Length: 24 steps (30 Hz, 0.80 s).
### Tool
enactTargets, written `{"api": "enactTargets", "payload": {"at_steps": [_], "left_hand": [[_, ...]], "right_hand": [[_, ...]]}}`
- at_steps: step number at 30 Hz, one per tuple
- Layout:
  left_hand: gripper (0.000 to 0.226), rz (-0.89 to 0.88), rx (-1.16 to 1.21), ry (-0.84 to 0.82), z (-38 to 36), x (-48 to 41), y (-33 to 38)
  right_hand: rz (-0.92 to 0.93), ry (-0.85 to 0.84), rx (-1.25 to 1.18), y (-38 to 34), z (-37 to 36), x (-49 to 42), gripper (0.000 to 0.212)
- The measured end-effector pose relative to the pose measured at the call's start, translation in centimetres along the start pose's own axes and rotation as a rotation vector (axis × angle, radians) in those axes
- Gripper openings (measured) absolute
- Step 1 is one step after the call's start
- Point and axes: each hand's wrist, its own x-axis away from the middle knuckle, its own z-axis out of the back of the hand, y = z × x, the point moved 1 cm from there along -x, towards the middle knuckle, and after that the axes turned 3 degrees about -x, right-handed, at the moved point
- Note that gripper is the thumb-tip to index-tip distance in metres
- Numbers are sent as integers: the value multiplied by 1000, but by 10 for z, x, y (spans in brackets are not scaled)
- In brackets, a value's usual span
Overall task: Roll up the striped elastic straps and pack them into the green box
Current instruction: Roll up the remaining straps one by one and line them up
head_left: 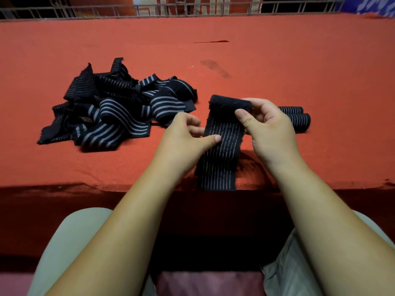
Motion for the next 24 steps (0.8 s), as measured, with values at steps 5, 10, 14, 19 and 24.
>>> {"api": "enactTargets", "payload": {"at_steps": [5, 10, 14, 19, 24], "left_hand": [[50, 105, -223, -41, -2, 3, -13], [38, 65, -222, -84, -10, 3, -22], [25, 63, -148, -38, -14, -4, -28], [23, 86, -31, -27, -19, -7, -30], [20, 59, 41, -18, -23, -11, -27]], "right_hand": [[-10, 24, 9, 6, 5, -5, 21], [-10, 31, 25, 8, 7, -7, 21], [-28, 50, 39, 12, 10, -9, 23], [-36, 81, 41, 16, 13, -13, 23], [-67, 104, 34, 23, 16, -18, 21]]}}
